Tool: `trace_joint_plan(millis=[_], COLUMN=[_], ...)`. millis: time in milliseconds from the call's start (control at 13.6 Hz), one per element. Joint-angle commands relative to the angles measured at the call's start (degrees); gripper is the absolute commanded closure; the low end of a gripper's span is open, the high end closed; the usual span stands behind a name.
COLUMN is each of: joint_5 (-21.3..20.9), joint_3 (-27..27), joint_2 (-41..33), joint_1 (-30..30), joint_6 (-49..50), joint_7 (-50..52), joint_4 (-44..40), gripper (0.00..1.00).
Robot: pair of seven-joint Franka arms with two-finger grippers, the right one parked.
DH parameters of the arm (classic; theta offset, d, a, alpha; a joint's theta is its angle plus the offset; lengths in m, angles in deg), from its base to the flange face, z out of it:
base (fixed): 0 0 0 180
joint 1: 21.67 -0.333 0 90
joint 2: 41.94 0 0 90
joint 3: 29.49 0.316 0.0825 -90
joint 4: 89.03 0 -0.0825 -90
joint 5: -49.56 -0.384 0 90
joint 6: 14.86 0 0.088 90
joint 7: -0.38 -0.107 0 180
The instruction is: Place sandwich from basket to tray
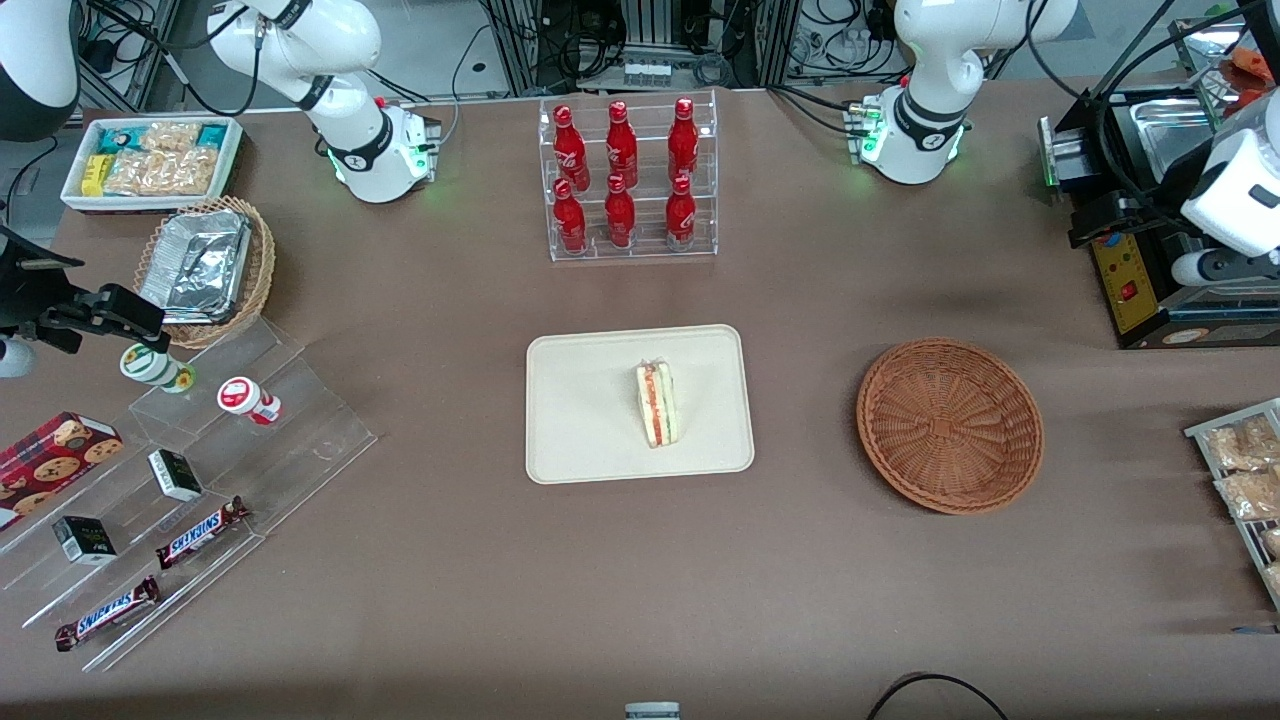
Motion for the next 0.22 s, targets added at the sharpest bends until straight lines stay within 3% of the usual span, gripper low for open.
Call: trace_joint_plan(millis=[0, 147], joint_5=[0.6, 0.6], joint_3=[1.2, 1.3], joint_2=[1.1, 0.9], joint_1=[2.5, 2.5], joint_6=[-2.3, -2.2], joint_7=[-0.4, -0.5], joint_4=[-0.4, -0.8], gripper=[0.00, 0.00])
